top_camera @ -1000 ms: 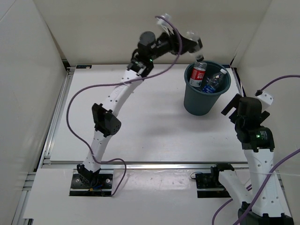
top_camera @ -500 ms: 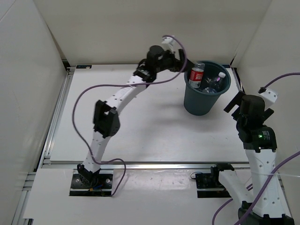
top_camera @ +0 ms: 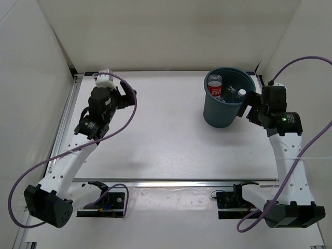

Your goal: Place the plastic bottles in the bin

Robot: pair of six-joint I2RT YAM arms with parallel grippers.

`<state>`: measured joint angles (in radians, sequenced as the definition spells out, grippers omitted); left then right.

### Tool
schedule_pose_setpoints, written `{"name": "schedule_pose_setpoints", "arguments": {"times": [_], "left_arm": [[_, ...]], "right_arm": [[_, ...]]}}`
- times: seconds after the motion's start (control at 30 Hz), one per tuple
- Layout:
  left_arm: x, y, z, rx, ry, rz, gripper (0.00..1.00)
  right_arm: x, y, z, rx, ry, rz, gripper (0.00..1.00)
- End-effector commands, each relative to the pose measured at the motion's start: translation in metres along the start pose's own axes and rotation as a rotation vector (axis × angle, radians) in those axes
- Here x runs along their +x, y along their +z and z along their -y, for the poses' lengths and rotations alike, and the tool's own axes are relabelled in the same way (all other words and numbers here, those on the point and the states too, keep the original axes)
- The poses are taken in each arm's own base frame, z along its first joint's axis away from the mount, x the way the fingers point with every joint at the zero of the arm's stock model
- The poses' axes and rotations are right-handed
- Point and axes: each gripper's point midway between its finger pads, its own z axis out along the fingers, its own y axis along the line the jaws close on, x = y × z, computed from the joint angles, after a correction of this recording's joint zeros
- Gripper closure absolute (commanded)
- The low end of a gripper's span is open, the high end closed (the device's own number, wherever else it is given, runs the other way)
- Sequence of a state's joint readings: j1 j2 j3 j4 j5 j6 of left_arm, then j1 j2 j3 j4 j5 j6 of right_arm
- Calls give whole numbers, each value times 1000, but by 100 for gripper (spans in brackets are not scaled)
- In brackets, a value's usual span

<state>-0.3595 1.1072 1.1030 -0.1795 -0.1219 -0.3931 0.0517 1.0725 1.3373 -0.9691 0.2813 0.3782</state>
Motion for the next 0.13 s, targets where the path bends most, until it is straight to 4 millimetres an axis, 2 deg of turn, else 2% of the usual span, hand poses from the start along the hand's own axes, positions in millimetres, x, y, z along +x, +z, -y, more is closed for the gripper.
{"name": "schedule_pose_setpoints", "arguments": {"times": [0.0,0.03,0.07,0.1], "left_arm": [[41,-16,-74,-328,120,-79,0],[38,-22,-90,-400,126,-63,0],[32,-32,-113,-523,122,-24,0],[36,-38,-127,-586,122,-15,0]], "right_arm": [[-22,-19,-22,-155,-57,85,0],[-21,-15,-23,-150,-60,71,0],[-24,-8,-22,-131,-61,61,0],[-26,-7,-24,-130,-42,59,0]]}}
